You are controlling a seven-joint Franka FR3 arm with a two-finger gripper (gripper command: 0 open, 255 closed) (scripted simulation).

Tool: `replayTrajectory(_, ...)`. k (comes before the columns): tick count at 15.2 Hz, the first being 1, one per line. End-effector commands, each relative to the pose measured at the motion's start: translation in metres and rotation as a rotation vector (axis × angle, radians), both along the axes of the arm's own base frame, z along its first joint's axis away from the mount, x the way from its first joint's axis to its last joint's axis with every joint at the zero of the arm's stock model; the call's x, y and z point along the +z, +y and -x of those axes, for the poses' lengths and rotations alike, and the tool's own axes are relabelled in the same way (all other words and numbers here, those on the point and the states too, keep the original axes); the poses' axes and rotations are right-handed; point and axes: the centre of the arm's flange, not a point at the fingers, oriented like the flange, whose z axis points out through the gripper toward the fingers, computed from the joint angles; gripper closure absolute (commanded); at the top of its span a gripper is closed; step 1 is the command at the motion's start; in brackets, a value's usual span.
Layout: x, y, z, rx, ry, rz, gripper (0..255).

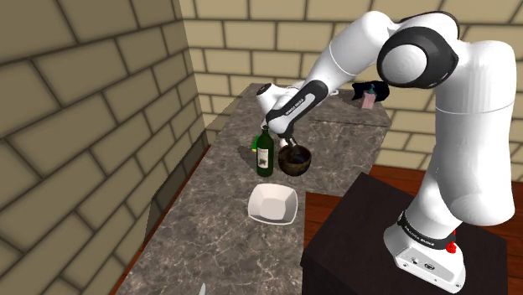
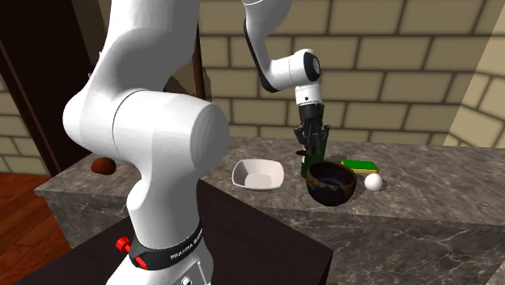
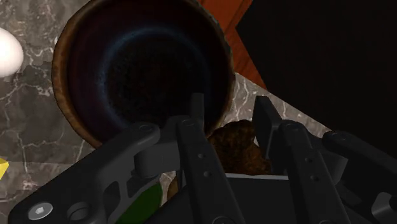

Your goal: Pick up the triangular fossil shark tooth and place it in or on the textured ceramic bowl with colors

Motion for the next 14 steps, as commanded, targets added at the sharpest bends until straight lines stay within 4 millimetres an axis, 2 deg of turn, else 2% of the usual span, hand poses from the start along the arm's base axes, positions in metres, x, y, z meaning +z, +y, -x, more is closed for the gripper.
replayTrajectory(1, 0.001, -0.026, -0.002, 0.001, 0.0, 0.0, 255)
replayTrajectory(5, 0.001, -0.079, -0.003, 0.001, 0.0, 0.0, 255)
replayTrajectory(6, 0.001, -0.098, -0.003, 0.001, 0.0, 0.0, 255)
replayTrajectory(14, -0.041, -0.098, -0.003, 0.001, 0.0, 0.0, 255)
